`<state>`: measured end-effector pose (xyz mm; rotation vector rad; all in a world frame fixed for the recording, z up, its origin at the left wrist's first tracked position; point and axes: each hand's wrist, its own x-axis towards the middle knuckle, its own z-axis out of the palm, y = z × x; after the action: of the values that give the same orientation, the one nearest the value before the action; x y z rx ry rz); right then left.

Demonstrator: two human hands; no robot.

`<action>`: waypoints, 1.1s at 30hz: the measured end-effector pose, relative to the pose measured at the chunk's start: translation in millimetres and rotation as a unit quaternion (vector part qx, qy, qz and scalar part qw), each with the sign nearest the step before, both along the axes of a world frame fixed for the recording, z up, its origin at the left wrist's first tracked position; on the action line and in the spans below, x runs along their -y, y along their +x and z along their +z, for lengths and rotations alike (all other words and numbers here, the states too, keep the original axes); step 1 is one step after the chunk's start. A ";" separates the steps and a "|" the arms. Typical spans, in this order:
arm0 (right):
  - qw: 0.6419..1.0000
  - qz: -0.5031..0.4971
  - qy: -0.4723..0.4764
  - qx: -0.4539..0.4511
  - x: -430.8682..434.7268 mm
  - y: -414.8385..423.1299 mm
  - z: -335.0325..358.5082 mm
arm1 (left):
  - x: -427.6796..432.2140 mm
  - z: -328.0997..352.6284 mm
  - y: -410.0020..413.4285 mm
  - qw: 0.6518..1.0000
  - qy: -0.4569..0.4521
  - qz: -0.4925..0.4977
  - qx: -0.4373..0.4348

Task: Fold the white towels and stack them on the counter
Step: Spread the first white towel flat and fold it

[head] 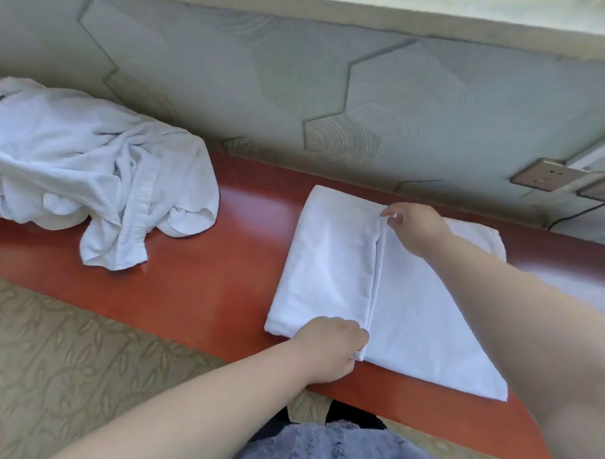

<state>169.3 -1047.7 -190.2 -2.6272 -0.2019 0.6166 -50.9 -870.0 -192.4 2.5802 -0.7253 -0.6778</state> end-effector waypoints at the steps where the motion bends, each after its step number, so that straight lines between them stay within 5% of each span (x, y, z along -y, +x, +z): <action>1: 0.998 -0.034 0.040 -0.034 -3.4 -2.1 -4.0 | 3.2 -2.6 0.5 1.000 0.005 -0.007 -0.004; 5: 0.977 -0.134 0.134 -0.100 -15.4 -0.1 -10.9 | 8.8 -3.2 -0.8 1.000 0.016 -0.026 -0.001; 8: 0.965 -0.188 0.180 -0.041 -17.8 3.1 -10.9 | 10.9 3.3 -2.4 0.997 0.020 -0.065 0.040; 13: 0.958 -0.175 0.177 -0.141 -14.4 -3.0 -17.9 | 12.6 -9.1 -8.8 0.983 0.149 -0.071 0.076; 17: 0.940 -0.224 0.244 -0.080 -14.6 -6.1 -24.8 | -11.9 -13.0 -11.1 0.977 0.159 -0.038 0.139; 24: 0.976 -0.164 0.127 -0.064 -38.7 -9.0 -32.9 | -83.7 -13.8 -17.3 0.958 0.254 0.118 0.061; 27: 0.994 -0.062 0.071 -0.046 -45.4 -8.9 -35.7 | -99.7 -27.8 -20.3 0.967 0.229 0.081 0.077; 30: 0.993 -0.111 0.047 -0.002 -40.9 -14.7 -38.3 | -100.5 -38.2 -24.4 0.968 0.228 0.039 0.098; 33: 0.989 -0.073 -0.082 0.095 -55.5 -48.2 -40.1 | -96.9 -44.8 -27.9 0.969 0.224 0.024 0.104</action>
<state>121.1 -992.1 -230.3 -2.8288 -0.0151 0.3450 -78.8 -773.1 -237.2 3.1101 -0.6238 -0.6196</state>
